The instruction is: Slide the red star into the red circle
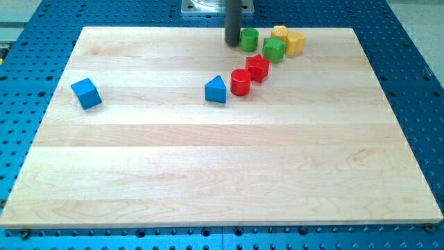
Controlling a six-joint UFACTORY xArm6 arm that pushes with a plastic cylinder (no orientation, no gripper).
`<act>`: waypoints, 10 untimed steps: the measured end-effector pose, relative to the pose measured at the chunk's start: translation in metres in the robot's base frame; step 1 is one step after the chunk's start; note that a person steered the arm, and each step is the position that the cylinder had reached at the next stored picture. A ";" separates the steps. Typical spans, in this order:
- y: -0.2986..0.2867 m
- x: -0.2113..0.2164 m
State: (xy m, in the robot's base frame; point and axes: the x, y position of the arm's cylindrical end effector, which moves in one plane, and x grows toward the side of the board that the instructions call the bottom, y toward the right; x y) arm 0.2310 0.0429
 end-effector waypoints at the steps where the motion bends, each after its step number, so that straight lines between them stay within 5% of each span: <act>1: 0.002 0.004; 4: 0.037 0.069; 6: -0.013 0.153; 10: 0.016 0.170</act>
State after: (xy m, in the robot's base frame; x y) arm 0.4012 0.0589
